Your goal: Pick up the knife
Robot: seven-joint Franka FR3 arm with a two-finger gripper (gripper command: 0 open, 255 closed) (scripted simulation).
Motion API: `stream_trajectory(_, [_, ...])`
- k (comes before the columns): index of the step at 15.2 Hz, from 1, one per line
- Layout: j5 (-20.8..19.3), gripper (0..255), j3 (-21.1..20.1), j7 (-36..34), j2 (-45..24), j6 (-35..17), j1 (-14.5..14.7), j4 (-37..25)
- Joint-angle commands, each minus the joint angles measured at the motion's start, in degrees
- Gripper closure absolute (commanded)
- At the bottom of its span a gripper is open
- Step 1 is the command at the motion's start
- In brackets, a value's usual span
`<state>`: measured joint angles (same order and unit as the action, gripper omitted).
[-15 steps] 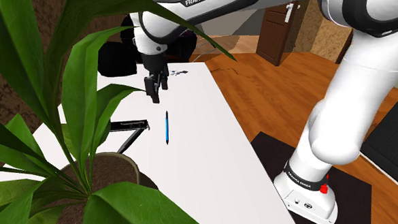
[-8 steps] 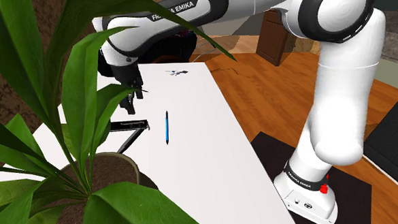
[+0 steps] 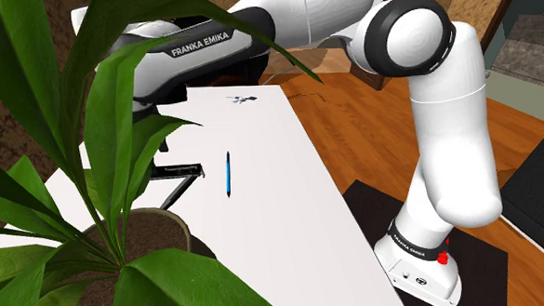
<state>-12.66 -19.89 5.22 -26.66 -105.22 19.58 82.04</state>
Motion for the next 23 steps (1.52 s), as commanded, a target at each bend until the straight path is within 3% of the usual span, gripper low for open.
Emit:
stream_trajectory(1, [-0.21, 0, 0.06, -0.09, -0.42, -1.23, 0.01, 0.83])
stream_trajectory(7, [-0.51, 0, 0.21, -0.42, -0.99, -3.66, -0.06, 2.75])
stream_trajectory(8, [-0.5, 255, 0.21, -0.41, -0.94, -3.68, -0.08, 2.8])
stream_trajectory(17, [-0.51, 255, 0.21, -0.42, -0.99, -3.66, -0.06, 2.74])
stream_trajectory(23, [-0.04, 255, -0.02, 0.13, -0.12, 0.47, 0.09, -0.61])
